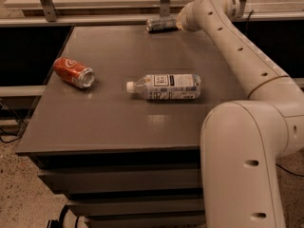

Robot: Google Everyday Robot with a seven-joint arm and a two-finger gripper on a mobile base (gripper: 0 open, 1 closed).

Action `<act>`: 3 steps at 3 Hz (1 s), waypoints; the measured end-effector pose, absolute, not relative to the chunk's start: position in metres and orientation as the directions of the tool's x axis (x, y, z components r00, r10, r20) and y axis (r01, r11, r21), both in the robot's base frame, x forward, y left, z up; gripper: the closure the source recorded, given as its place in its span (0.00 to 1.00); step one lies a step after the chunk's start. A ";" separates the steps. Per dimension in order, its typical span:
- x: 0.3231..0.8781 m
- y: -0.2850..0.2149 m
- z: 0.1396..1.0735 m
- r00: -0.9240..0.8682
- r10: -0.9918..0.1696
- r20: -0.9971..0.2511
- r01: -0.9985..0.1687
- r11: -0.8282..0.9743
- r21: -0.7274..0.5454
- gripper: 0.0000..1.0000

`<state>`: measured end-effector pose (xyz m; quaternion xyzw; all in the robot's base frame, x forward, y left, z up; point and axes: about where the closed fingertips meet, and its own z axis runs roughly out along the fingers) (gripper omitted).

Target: Pick redbull can

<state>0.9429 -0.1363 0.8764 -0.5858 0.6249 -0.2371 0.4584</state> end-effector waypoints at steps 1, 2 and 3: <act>0.936 -0.136 0.887 0.127 -0.951 -0.283 -0.510 0.182 -0.841 0.53; 0.931 -0.133 0.893 0.149 -0.951 -0.270 -0.508 0.161 -0.846 0.30; 0.930 -0.127 0.894 0.166 -0.952 -0.259 -0.512 0.141 -0.847 0.07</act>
Offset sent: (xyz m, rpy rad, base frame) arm -0.0205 0.0030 0.0311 -0.0383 -0.0344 0.0594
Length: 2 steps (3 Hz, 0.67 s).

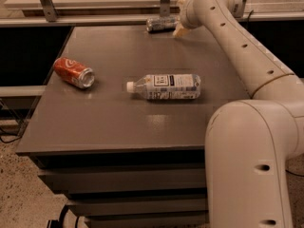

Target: Pick redbull can

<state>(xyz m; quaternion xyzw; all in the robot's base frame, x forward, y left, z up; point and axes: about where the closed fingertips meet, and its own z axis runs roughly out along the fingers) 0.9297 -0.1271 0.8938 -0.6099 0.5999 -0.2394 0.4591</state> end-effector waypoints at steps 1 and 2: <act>0.931 -0.121 0.892 0.177 -0.952 -0.249 -0.519 0.124 -0.846 0.00; 0.932 -0.119 0.892 0.179 -0.953 -0.246 -0.519 0.121 -0.846 0.00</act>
Offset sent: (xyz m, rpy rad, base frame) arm 0.0110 0.0117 -0.0017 -0.0251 -0.0046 0.0185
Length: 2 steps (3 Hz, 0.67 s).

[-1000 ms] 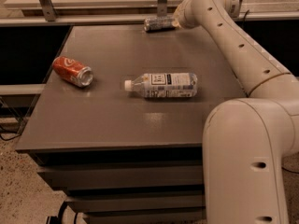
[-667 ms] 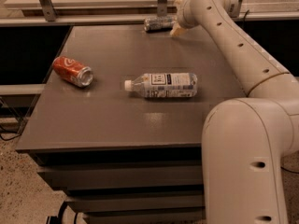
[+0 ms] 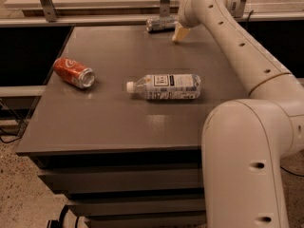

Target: Pick redbull can

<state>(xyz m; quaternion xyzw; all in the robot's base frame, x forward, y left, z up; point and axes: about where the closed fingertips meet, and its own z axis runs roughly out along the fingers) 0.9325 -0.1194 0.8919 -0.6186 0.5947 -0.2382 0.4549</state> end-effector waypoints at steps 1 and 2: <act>0.932 -0.119 0.893 0.179 -0.952 -0.246 -0.519 0.121 -0.846 0.17; 0.959 -0.103 0.871 0.197 -0.950 -0.241 -0.499 0.114 -0.859 0.33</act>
Offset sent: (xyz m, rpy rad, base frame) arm 0.0132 0.0154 -0.0071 0.0074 -0.0185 0.0183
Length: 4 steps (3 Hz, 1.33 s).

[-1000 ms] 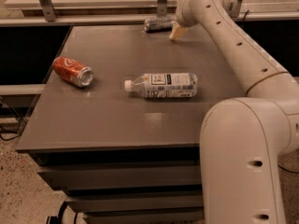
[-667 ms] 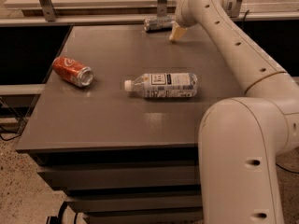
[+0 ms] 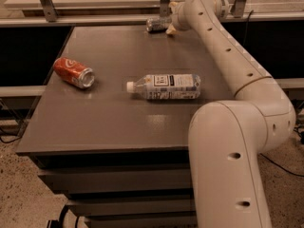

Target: Pick redbull can

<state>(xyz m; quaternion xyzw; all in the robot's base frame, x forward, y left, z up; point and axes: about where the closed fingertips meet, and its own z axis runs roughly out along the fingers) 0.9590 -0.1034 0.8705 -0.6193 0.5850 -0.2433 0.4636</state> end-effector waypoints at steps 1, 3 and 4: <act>0.959 -0.103 0.871 0.197 -0.950 -0.241 -0.499 0.114 -0.859 0.34; 0.959 -0.103 0.871 0.197 -0.950 -0.241 -0.499 0.114 -0.859 0.39; 0.959 -0.103 0.871 0.197 -0.950 -0.241 -0.499 0.114 -0.859 0.56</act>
Offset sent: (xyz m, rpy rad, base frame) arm 0.0145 -0.0175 0.0045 -0.0321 -0.0140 -0.0011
